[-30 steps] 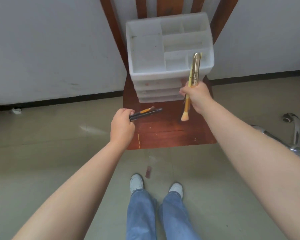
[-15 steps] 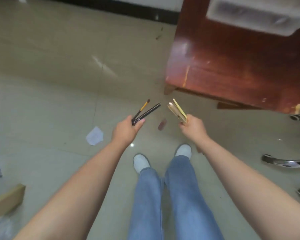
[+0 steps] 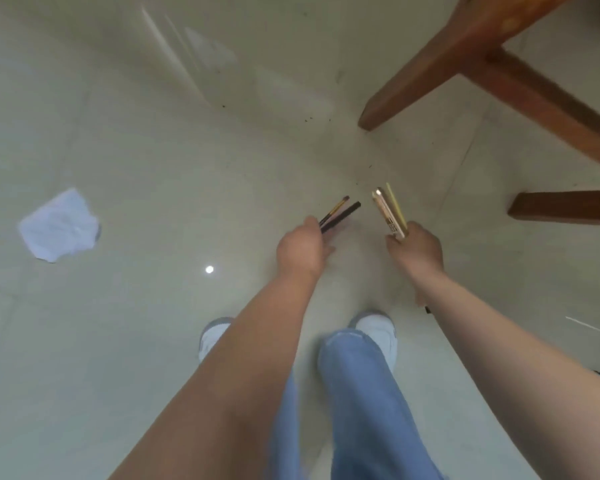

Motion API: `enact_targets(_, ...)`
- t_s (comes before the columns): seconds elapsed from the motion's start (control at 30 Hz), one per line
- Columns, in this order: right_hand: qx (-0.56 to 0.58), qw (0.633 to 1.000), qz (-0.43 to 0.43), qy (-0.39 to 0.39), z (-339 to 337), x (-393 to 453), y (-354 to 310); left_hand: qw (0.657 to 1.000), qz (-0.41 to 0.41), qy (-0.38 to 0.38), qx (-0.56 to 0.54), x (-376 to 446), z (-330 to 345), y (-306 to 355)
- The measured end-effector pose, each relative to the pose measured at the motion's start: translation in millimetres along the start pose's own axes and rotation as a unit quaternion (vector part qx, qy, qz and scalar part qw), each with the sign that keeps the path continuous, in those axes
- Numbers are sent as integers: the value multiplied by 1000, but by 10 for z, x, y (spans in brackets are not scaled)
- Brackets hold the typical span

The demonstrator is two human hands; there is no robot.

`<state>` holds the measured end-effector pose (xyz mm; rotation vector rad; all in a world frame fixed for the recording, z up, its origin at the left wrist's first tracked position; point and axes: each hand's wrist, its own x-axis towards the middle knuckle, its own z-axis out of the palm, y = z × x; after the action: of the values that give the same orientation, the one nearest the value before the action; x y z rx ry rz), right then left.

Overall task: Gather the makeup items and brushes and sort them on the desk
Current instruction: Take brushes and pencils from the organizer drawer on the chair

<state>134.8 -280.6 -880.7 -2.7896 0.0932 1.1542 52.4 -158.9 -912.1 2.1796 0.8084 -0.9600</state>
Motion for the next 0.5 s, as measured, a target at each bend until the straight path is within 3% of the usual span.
enact_targets(0.27,34,999,-17,27,58,265,78,998,34,27,46,371,287,19)
enact_targets(0.37,73,997,-6,5,-61,66,89,998,6,20,-59,167,88,28)
enact_targets(0.5,81,996,-37,-29,-423,-565,-27,968,-30,21,-248,-476,-402,-36)
